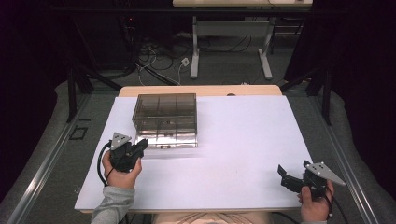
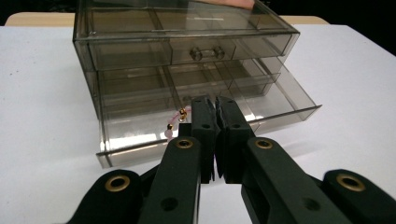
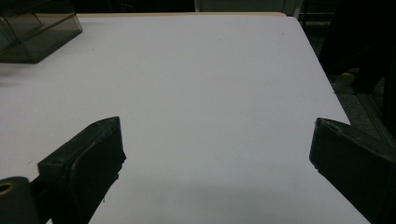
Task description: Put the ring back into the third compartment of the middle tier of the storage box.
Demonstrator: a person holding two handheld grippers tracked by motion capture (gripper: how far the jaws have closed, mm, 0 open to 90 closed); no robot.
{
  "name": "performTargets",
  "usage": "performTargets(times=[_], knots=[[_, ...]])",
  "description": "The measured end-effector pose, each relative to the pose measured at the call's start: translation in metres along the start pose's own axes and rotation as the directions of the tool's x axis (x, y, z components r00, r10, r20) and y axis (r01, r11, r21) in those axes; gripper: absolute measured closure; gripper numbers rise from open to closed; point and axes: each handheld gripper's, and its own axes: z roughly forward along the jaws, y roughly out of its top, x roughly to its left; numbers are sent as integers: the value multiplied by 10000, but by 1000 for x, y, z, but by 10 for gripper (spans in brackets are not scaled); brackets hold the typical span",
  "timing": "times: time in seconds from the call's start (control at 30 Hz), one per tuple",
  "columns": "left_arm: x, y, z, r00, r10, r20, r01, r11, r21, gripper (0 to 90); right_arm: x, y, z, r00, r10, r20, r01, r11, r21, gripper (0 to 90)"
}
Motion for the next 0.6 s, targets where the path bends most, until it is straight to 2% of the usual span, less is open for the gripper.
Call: performTargets(times=[0.2,0.6], knots=[[-3,7,3,9999,-72,132,72,10000,-21,871,0,0,1,10000,30,-34,-31,10000,-54,26],[-13,21,12,9996,170,239,-170,9999,-6,871,-1,-1,1,9999,59,-82,-59,10000,18,27]])
